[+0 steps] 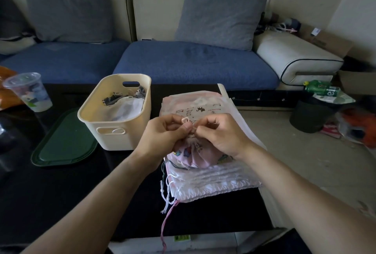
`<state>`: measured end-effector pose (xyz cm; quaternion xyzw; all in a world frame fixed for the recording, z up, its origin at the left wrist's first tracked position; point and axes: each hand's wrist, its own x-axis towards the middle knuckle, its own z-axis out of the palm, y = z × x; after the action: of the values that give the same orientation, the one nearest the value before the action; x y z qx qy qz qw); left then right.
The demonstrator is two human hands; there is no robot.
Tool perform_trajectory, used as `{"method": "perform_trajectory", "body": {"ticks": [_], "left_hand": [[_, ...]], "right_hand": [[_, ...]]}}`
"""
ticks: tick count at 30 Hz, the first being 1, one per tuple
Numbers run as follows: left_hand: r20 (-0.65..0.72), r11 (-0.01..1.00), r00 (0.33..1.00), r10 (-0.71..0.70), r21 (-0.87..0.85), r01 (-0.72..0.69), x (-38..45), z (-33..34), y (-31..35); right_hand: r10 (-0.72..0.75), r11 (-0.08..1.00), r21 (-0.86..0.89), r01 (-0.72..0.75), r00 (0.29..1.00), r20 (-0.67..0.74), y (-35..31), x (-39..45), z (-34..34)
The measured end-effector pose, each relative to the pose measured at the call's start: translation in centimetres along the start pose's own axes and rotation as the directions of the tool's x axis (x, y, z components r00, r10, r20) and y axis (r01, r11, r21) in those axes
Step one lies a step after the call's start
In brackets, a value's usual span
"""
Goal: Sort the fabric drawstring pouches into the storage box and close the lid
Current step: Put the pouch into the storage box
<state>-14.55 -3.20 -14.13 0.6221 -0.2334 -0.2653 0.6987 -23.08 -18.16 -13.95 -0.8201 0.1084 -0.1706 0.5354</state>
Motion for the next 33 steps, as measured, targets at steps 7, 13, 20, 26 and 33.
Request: {"method": "perform_trajectory", "body": {"ticks": [7,13,20,26,33], "left_hand": [[0.163,0.974,0.97,-0.179,-0.109,0.197,0.5,-0.6,-0.1],[0.117,0.948,0.958,-0.262,-0.153,0.278,1.0,-0.8,-0.7],[0.06,0.948,0.956,-0.288,-0.123,0.293,0.9,-0.4,-1.1],[-0.134,0.973,0.967,-0.218,0.044,0.226,1.1,-0.6,-1.0],[-0.201,0.947,0.978,-0.059,0.298,0.118,1.2,-0.2,-1.6]], "right_hand": [[-0.101,0.989,-0.105,0.101,0.995,0.011,0.4,-0.1,-0.7],[-0.294,0.922,-0.27,0.278,0.956,-0.02,-0.1,-0.5,-1.0],[-0.26,0.885,-0.379,0.271,0.962,0.079,-0.4,-0.5,-1.4],[-0.003,0.811,-0.57,0.127,0.977,0.214,-1.9,-1.5,-1.3],[0.121,0.632,-0.755,0.175,0.94,0.319,-3.6,-2.8,0.0]]}}
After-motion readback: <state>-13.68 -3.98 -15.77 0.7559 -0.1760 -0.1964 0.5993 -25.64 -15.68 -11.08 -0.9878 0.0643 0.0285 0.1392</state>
